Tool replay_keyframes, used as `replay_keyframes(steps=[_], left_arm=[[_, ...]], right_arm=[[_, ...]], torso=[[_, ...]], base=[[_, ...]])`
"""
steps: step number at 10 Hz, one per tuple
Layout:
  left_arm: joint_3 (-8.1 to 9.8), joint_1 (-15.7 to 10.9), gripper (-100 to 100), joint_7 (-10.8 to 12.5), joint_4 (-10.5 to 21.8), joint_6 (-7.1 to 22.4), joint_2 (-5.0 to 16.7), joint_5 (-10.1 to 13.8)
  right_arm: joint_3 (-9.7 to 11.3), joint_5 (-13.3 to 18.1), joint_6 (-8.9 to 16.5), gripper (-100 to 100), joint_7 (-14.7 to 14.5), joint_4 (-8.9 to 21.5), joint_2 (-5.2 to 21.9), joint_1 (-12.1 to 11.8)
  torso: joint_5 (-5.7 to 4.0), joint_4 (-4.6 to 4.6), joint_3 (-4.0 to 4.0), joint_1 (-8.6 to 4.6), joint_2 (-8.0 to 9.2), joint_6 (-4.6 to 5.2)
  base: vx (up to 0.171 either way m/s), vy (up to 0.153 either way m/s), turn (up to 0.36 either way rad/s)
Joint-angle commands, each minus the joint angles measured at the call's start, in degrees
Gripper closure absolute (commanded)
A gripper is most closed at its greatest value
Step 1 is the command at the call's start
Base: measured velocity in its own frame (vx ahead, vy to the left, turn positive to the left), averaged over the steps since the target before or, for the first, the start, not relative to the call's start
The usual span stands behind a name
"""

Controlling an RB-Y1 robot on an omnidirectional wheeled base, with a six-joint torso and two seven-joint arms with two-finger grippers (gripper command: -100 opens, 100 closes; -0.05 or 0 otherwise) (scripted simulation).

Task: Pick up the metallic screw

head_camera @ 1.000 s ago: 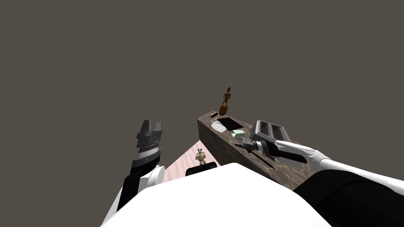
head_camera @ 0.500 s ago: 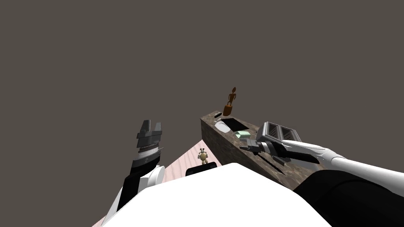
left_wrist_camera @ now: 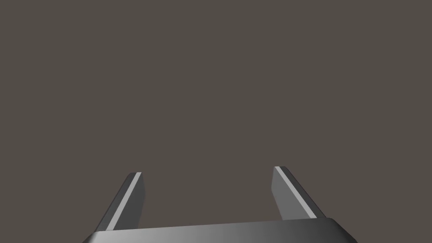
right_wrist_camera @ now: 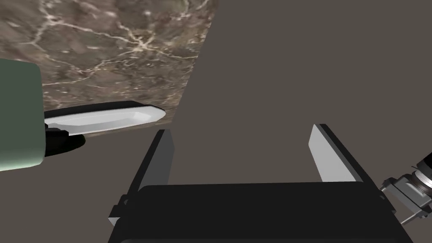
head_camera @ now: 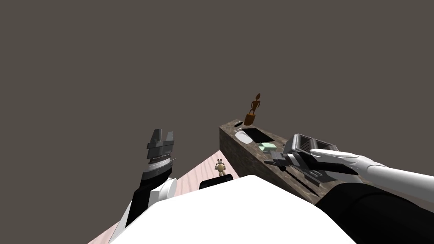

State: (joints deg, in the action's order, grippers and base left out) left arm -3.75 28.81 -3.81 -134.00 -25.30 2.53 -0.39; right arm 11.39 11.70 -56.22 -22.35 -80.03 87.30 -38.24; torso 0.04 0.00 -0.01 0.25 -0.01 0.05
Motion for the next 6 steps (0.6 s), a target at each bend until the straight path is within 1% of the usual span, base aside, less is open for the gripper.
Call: replay_keyframes(steps=[1, 2, 3, 4, 5, 6], left_arm=[[0.0, 0.0, 0, 0.0, 0.0, 0.0, 0.0, 0.0], [0.0, 0.0, 0, 0.0, 0.0, 0.0, 0.0, 0.0], [0.0, 0.0, 0, 0.0, 0.0, 0.0, 0.0, 0.0], [0.0, 0.01, 0, 0.0, 0.0, 0.0, -0.01, 0.0], [-0.01, 0.01, 0, 0.0, 0.0, 0.0, -0.01, 0.0], [-0.01, 0.01, 0, 0.0, 0.0, 0.0, -0.01, 0.0]], right_arm=[[0.78, -0.01, 0.13, -100, -1.35, 0.61, 1.91, -1.6], [1.44, 0.26, 0.2, -100, -1.67, 1.36, 3.04, -2.29], [2.15, 0.85, 0.58, -100, -1.62, 2.08, 3.95, -2.86], [3.25, 2.51, 1.92, -100, -0.82, 3.24, 5.09, -3.6], [3.63, 3.28, 2.57, -100, -0.37, 3.67, 5.44, -3.84], [4.01, 4.16, 3.32, -100, 0.16, 4.13, 5.8, -4.09]], torso=[[0.0, 0.0, 0.0, 0.0, 0.0, 0.0], [0.01, 0.0, -0.01, 0.06, -0.02, 0.0], [0.01, -0.02, -0.04, 0.07, -0.08, 0.01], [0.04, -0.03, -0.07, 0.24, -0.12, 0.01], [0.1, -0.04, -0.09, 0.49, -0.17, 0.04], [0.11, -0.06, -0.15, 0.42, -0.27, 0.03]], base=[[0.015, 0.067, 0.093], [0.041, 0.067, 0.057], [0.051, 0.116, 0.016], [0.069, 0.19, -0.09], [0.105, 0.152, -0.111], [0.1, 0.099, -0.065]])
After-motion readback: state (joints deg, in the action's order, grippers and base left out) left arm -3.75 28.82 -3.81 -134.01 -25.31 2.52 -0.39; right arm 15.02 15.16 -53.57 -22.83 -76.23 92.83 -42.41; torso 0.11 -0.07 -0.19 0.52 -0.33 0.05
